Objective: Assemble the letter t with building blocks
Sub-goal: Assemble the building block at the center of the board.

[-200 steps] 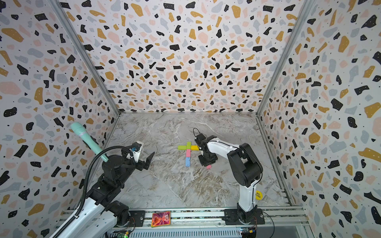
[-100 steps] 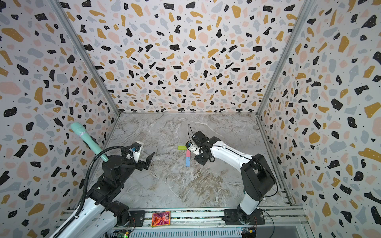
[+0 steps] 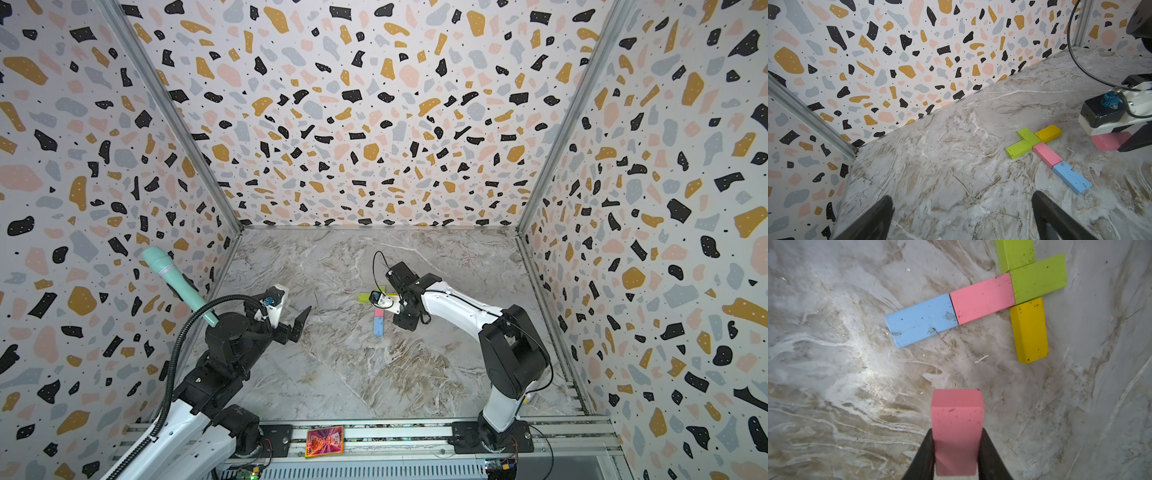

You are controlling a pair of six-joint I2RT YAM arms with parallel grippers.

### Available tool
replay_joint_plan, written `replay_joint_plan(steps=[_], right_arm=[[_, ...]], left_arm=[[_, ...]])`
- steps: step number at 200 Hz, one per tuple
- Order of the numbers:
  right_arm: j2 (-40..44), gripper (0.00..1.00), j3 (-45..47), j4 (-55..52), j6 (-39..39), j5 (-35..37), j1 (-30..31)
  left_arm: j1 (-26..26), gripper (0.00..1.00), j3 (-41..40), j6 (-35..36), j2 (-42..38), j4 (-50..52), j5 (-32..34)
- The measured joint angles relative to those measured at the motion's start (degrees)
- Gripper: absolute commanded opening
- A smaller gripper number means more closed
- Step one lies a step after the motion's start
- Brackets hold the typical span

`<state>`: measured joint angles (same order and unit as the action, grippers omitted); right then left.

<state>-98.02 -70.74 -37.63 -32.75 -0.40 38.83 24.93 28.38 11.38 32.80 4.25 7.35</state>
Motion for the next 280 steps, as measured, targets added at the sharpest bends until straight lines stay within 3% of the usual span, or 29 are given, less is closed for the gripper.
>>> replay_joint_plan(steps=[164,280], right_arm=[[-7.5,0.03,-3.5,-1.3,-3.6,1.0,3.7],[-6.9,0.07,3.4,4.9,-9.8,4.9,4.5]], left_arm=[[0.0,0.99,0.0,1.0,-0.2,0.0,0.0],[0.0,0.99,0.0,1.0,-0.4,0.0,0.0]])
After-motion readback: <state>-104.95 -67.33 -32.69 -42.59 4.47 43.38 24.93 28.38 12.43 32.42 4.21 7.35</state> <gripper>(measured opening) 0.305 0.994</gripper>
